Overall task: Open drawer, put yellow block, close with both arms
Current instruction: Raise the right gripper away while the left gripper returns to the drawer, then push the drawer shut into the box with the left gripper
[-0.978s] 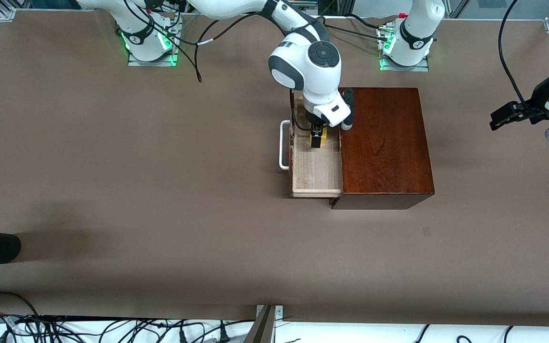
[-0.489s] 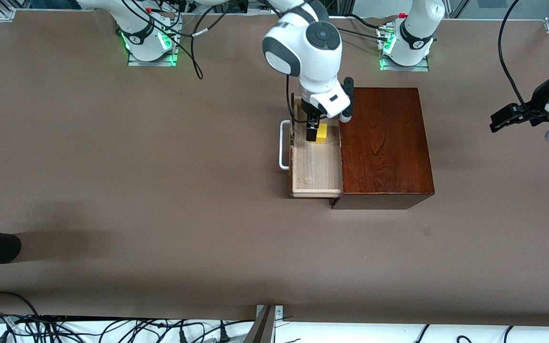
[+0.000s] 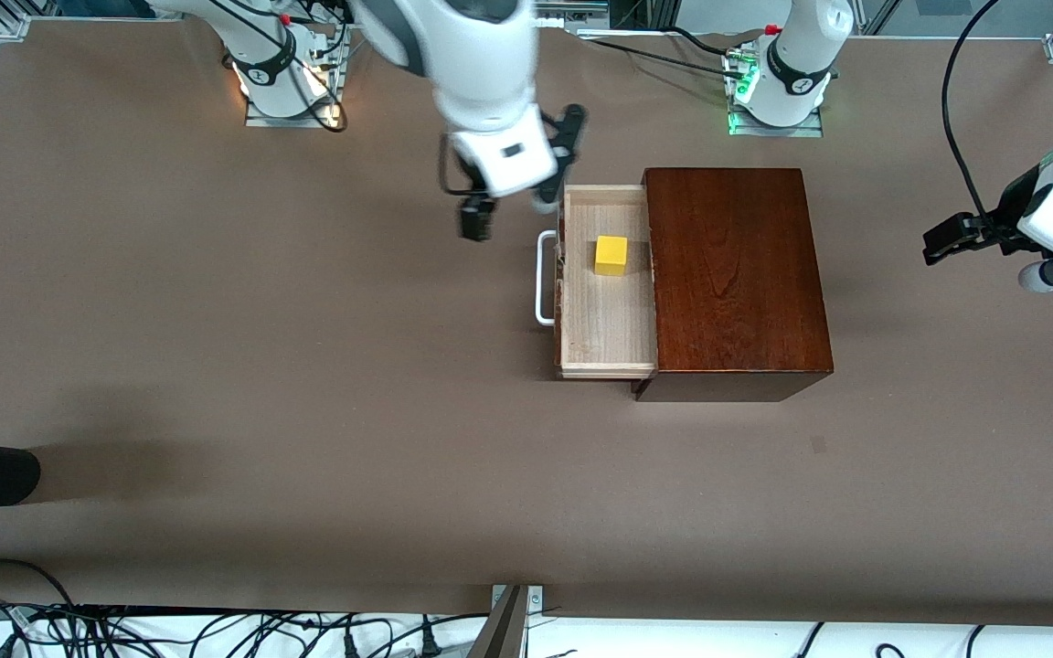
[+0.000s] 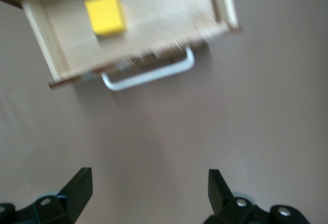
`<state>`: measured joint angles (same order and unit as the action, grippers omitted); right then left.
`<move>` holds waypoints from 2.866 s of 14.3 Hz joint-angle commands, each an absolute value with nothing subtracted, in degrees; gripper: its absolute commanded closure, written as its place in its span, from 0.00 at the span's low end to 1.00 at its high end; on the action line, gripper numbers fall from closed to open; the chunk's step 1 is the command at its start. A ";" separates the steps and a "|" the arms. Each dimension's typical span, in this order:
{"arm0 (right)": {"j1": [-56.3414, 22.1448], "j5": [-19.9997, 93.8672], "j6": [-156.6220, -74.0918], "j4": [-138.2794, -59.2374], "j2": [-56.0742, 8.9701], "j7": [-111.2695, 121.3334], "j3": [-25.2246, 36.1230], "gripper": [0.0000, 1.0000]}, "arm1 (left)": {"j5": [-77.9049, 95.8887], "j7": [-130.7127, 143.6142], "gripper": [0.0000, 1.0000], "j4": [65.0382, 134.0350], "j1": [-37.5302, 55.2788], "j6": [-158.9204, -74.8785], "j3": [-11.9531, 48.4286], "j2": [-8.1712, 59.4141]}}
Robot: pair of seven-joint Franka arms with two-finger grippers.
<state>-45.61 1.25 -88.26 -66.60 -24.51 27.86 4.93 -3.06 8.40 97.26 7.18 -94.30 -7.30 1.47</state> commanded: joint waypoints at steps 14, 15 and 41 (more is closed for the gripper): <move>-44.82 0.80 -90.26 -95.63 -2.29 25.84 42.96 0.00 | -1.67 46.70 0.00 86.41 8.86 -90.00 21.34 11.15; -44.82 -1.21 -90.26 -95.02 -2.20 25.93 43.67 0.00 | -1.50 51.98 0.00 86.05 11.84 -90.35 21.53 12.82; -43.08 -1.76 -83.15 -89.38 3.70 8.09 40.97 0.00 | -9.04 108.02 1.00 76.82 37.27 -106.96 15.29 40.34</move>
<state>-44.56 -1.45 -84.67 -90.04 3.80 8.53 42.28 -5.90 106.61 79.65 35.56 -109.52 16.22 38.97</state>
